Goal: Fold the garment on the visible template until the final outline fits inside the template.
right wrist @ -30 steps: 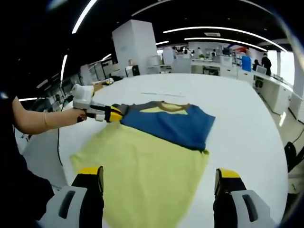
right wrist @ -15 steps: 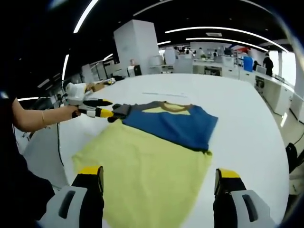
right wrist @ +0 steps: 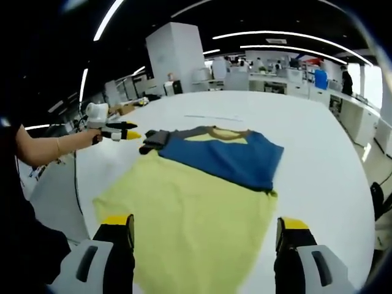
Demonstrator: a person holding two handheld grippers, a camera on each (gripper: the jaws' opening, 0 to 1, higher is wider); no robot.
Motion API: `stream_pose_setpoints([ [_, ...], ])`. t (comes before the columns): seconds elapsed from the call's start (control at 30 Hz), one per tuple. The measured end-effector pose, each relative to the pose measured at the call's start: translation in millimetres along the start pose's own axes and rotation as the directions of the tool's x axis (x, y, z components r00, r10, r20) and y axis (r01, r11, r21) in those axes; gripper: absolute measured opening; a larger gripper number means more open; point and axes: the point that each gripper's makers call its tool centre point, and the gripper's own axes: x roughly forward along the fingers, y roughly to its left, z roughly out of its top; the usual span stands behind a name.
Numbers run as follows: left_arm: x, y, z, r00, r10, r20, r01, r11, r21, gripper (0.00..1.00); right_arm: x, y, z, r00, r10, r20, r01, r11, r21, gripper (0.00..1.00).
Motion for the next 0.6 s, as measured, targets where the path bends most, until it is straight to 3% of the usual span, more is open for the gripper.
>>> stream_pose_setpoints([
  [0.2, 13, 13.4, -3.6, 1.0, 0.018, -0.019, -0.019, 0.999, -0.041, 0.39, 2, -1, -0.1, 1.0, -0.006, -0.004, 0.006, 1.0, 0.008, 0.94],
  [0.6, 38, 9.3, -19.0, 0.997, -0.022, -0.069, 0.016, 0.996, -0.084, 0.24, -1, -6, -4.3, 0.999, -0.028, -0.021, 0.028, 0.999, 0.02, 0.94],
])
